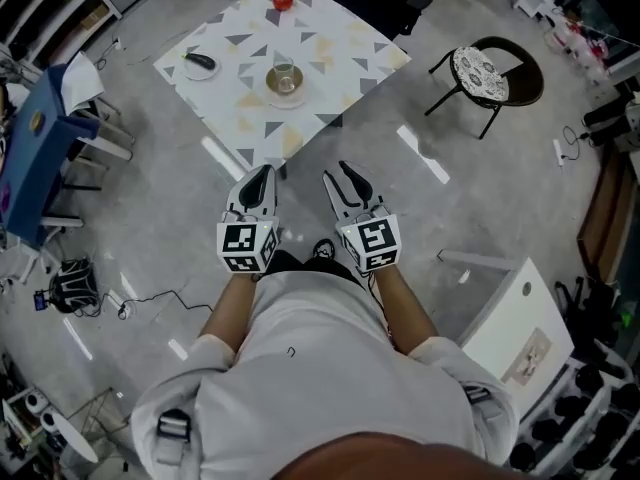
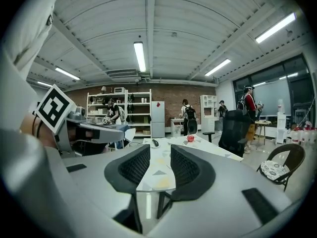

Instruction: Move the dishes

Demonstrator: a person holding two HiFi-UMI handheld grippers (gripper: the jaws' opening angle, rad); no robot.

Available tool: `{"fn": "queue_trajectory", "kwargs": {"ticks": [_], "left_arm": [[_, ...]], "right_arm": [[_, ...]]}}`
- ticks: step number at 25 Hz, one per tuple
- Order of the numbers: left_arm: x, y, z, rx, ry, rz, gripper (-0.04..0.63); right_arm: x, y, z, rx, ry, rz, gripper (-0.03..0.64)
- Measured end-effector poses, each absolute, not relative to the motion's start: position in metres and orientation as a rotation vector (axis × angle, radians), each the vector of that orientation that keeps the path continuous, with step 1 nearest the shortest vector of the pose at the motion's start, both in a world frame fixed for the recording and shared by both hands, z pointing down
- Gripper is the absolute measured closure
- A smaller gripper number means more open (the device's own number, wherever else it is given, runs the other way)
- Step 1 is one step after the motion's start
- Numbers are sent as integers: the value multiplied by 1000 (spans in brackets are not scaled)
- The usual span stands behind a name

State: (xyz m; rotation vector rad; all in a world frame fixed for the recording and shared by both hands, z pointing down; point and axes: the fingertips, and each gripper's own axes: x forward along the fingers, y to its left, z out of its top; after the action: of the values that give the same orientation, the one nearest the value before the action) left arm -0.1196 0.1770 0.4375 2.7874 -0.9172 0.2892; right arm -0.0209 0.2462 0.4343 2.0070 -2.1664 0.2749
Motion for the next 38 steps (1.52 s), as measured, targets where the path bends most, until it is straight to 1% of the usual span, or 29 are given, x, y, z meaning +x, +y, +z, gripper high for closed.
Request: {"fn": "queue_trajectory", "kwargs": {"ticks": [10,14,23,30,38], "left_arm": [[-64,110,480,2705,-949,412,575],[-46,52,493,2693,-975,431,575],[-16,-68,523,2594,-1031,469,575],[-10,-104,558,2432,-1107,493,575],[-22,-114,585,2160,-1408,520,575]], "right_arm": [[45,178,478,1914,-2199,391,474],[71,130,489,1852,-2204,376,449],[118,25,515,1635,-2215,425,419],[119,-39,539,1356,-2267,408,408],[108,-100,569,885,-2467,384,357]]}}
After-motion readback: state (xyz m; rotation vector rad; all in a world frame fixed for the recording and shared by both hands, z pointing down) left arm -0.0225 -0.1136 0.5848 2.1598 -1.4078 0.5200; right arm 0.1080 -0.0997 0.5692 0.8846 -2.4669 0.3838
